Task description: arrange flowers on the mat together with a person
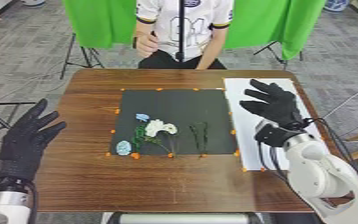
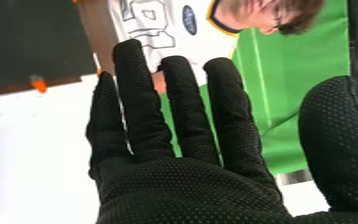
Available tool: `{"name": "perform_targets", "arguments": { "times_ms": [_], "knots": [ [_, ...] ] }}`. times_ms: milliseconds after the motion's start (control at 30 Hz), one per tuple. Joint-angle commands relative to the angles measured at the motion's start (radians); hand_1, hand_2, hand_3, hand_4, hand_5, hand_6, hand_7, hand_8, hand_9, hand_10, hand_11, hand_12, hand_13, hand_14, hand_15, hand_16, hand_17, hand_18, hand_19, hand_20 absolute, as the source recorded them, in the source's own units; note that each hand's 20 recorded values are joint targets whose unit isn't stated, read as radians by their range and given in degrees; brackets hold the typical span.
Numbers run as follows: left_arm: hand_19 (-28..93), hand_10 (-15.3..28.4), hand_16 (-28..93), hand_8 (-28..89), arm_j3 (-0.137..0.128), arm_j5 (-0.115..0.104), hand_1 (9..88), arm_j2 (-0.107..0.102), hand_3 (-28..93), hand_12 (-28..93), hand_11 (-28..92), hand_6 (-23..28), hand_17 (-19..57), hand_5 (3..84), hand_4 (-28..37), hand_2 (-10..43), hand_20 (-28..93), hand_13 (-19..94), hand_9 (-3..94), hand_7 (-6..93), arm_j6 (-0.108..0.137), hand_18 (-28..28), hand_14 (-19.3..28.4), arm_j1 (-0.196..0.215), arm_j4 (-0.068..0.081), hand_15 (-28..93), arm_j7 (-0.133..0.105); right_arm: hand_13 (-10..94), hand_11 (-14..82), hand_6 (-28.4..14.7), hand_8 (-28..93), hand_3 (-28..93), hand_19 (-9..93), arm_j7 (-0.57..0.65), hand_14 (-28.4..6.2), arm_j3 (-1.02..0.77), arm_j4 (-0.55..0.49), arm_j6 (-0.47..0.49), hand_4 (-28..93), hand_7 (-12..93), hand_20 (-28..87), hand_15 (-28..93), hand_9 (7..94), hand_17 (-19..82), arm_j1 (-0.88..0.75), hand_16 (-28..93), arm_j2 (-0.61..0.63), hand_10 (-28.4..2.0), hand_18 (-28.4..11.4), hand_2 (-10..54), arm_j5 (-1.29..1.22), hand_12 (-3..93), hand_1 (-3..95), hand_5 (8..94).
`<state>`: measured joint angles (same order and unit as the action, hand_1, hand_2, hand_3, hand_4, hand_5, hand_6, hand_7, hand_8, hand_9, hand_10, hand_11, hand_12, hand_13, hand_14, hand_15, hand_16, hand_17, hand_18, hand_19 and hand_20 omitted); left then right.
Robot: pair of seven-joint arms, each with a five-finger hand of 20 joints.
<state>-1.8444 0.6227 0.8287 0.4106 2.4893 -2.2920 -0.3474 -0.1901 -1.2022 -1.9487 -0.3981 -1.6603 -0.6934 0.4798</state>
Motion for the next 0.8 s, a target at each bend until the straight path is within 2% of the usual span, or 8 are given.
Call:
{"name": "perform_targets", "arguments": {
  "times_ms": [33, 267, 333, 400, 567, 667, 700, 800],
  "knots": [
    [37, 14.0, -5, -9, 0.009, -0.006, 20.6, 0.003, 76, 11, 18, 3.4, -9.0, 29.4, -25.2, 7.7, 16, 20, 29.1, 10.6, 0.009, 16.9, 21.1, 0.007, 0.005, 44, 0.002, 42, 9.5, 0.6, -13, 83, 48, 0.007, -21.5, -0.008, -0.002, -0.011, -24, 14, 19, 37, 50.8, 8, 0.002, 11, -0.004, -15.7, -22.1, 9.5, 0.016, 13.5, 14.8, 50.5],
    [37, 14.0, -6, -9, 0.005, -0.004, 20.5, 0.002, 76, 11, 18, 3.4, -9.1, 29.4, -25.1, 7.6, 16, 20, 29.1, 10.7, 0.009, 17.0, 21.1, 0.010, 0.005, 44, 0.009, 42, 9.6, 0.5, -13, 82, 50, 0.037, -21.3, -0.036, -0.006, -0.070, -24, 14, 19, 38, 50.3, 9, -0.008, 12, 0.026, -15.7, -22.8, 9.3, 0.072, 13.6, 15.5, 49.9],
    [37, 14.0, -6, -9, 0.004, -0.008, 20.4, 0.000, 76, 11, 18, 3.4, -9.1, 29.4, -25.1, 7.6, 16, 20, 29.1, 10.7, 0.011, 17.0, 21.1, 0.014, 0.004, 44, 0.003, 43, 9.5, 0.6, -13, 82, 51, 0.052, -21.3, -0.042, -0.002, -0.076, -24, 14, 20, 39, 49.8, 10, -0.003, 12, 0.032, -15.7, -23.2, 9.1, 0.092, 13.7, 15.6, 49.5],
    [37, 14.0, -5, -9, 0.006, -0.002, 20.5, 0.001, 76, 11, 18, 3.4, -9.1, 29.4, -25.2, 7.6, 16, 20, 29.1, 10.7, 0.009, 17.0, 21.0, 0.010, 0.004, 44, 0.011, 43, 9.5, 0.6, -13, 82, 51, 0.087, -21.3, -0.040, -0.001, -0.111, -24, 14, 20, 39, 49.5, 11, 0.006, 12, 0.044, -15.6, -23.7, 9.0, 0.143, 13.7, 15.8, 49.0],
    [37, 14.0, -5, -9, 0.009, -0.005, 20.6, -0.007, 76, 11, 18, 3.4, -9.1, 29.4, -25.2, 7.6, 16, 20, 29.1, 10.6, 0.010, 16.9, 21.1, 0.007, 0.004, 44, 0.006, 45, 9.2, 0.6, -12, 81, 59, 0.212, -20.8, -0.030, 0.011, -0.198, -23, 14, 21, 42, 47.2, 17, 0.040, 12, 0.075, -15.6, -25.7, 7.6, 0.299, 14.0, 18.7, 47.3],
    [37, 14.1, -5, -9, 0.010, -0.007, 20.6, -0.010, 76, 11, 18, 3.4, -9.2, 29.4, -25.2, 7.7, 16, 20, 29.1, 10.7, 0.012, 16.9, 21.1, 0.011, 0.003, 44, 0.003, 46, 8.5, 0.4, -12, 80, 63, 0.363, -20.3, 0.019, 0.030, -0.239, -23, 14, 20, 45, 45.7, 20, 0.126, 11, 0.081, -15.6, -25.9, 6.3, 0.443, 14.1, 20.2, 46.1],
    [37, 14.1, -5, -9, 0.010, -0.007, 20.5, -0.011, 76, 11, 18, 3.4, -9.2, 29.4, -25.2, 7.7, 16, 20, 29.1, 10.7, 0.012, 16.9, 21.1, 0.012, 0.003, 44, 0.004, 47, 8.1, 0.4, -12, 80, 66, 0.405, -20.2, 0.028, 0.035, -0.250, -22, 14, 16, 46, 45.4, 21, 0.144, 9, 0.087, -15.6, -25.8, 5.9, 0.482, 14.6, 20.6, 45.8],
    [37, 14.1, -5, -9, 0.010, -0.008, 20.6, -0.010, 76, 11, 18, 3.4, -9.2, 29.4, -25.1, 7.7, 16, 20, 29.1, 10.8, 0.012, 16.9, 21.0, 0.014, 0.002, 44, 0.004, 48, 7.7, 0.4, -12, 80, 68, 0.515, -19.9, 0.067, 0.062, -0.243, -22, 14, 14, 47, 44.9, 23, 0.202, 9, 0.104, -15.5, -25.7, 5.3, 0.599, 14.6, 21.5, 45.0]
  ]
}}
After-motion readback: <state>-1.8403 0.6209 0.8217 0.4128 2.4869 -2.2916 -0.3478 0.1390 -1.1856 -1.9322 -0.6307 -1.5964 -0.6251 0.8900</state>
